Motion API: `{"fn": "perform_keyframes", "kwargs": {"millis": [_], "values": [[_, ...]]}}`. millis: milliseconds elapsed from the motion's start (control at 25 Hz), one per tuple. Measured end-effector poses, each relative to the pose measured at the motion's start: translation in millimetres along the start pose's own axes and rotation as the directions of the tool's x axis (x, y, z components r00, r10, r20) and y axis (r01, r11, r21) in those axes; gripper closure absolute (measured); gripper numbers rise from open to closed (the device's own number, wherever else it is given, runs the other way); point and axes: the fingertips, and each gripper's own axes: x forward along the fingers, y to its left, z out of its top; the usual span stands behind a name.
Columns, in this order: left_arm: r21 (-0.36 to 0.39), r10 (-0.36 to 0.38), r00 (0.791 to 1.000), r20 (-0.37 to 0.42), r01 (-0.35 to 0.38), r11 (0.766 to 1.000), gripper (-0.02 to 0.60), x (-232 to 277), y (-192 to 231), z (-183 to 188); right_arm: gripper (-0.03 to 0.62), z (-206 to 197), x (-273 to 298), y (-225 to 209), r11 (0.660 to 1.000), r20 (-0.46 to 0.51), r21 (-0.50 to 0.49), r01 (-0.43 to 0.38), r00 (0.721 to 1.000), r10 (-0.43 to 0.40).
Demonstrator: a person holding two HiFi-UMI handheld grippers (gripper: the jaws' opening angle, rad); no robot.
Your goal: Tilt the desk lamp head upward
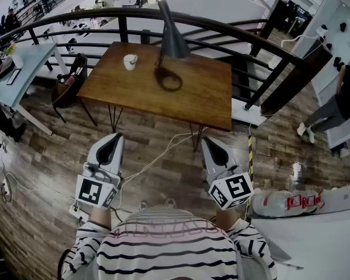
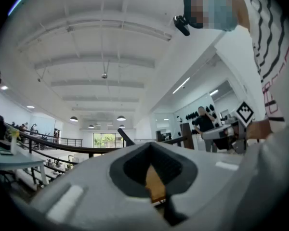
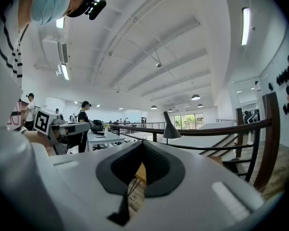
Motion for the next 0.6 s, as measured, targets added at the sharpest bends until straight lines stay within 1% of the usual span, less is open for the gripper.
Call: {"fn": "perform_keyframes", "kwargs": {"millis": [280, 520, 600], "values": [[0.004, -0.007, 1.0, -0.012, 0.007, 1.0, 0.581, 20, -14, -10, 0.594, -7, 3, -18, 1.0, -0.006, 0.005, -0.029, 1.0, 0.029], [0.034, 0.025, 1.0, -0.012, -0.025, 0.999, 0.58, 36, -27, -19, 0.592, -4, 0, -38, 0.997, 0.074, 0.041, -0.059, 0.996, 0.056], [0.038, 0.04, 0.999, -0.011, -0.039, 0.999, 0.578, 38, -34, -21, 0.556, -7, -2, -45, 0.996, 0.081, 0.048, -0.069, 0.995, 0.065]]}}
